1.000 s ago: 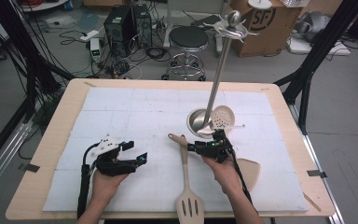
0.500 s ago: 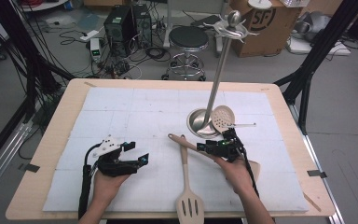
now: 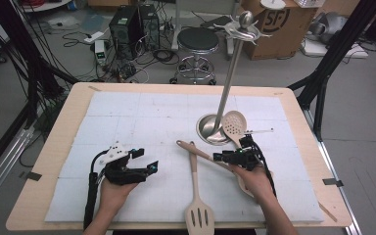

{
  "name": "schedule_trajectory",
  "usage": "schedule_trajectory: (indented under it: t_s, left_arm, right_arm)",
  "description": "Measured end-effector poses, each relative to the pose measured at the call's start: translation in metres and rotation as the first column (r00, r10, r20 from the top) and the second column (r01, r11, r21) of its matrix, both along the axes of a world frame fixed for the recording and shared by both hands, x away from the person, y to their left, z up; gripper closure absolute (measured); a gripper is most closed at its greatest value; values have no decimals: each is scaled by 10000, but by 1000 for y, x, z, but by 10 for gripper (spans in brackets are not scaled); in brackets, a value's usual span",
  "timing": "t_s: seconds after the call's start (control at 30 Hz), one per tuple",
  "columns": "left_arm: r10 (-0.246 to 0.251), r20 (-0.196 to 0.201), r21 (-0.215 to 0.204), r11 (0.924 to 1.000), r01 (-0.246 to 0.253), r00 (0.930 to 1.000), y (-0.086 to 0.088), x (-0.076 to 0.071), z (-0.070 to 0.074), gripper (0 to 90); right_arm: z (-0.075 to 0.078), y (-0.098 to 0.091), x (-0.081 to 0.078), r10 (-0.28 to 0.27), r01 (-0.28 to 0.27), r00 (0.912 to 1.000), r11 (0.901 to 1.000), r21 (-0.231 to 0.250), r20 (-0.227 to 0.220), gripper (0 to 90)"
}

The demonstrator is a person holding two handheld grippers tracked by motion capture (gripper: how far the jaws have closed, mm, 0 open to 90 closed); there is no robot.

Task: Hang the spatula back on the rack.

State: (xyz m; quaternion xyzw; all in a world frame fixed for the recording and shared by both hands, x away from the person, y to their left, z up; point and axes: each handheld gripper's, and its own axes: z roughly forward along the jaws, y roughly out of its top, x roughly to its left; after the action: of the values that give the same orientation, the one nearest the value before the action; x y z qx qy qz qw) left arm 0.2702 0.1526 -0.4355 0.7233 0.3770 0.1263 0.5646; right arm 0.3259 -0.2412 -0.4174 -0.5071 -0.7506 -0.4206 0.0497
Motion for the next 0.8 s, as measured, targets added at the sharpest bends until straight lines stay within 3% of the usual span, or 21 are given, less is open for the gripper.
schedule_trajectory:
  t_s: [0.37, 0.6, 0.8]
  left_arm:
    - [-10, 20, -21, 10000, 10, 10000, 0, -1, 0, 240]
    - [-41, -4, -36, 10000, 41, 10000, 0, -1, 0, 240]
    - [-6, -9, -45, 10000, 6, 10000, 0, -1, 0, 240]
  right_arm:
    - [-10, 4, 5, 388, -432, 9973, 9965, -709, -622, 458]
    - [-16, 9, 6, 750, -864, 9927, 9886, -1233, -943, 488]
    - [-19, 12, 6, 1058, -1207, 9898, 9784, -1681, -952, 528]
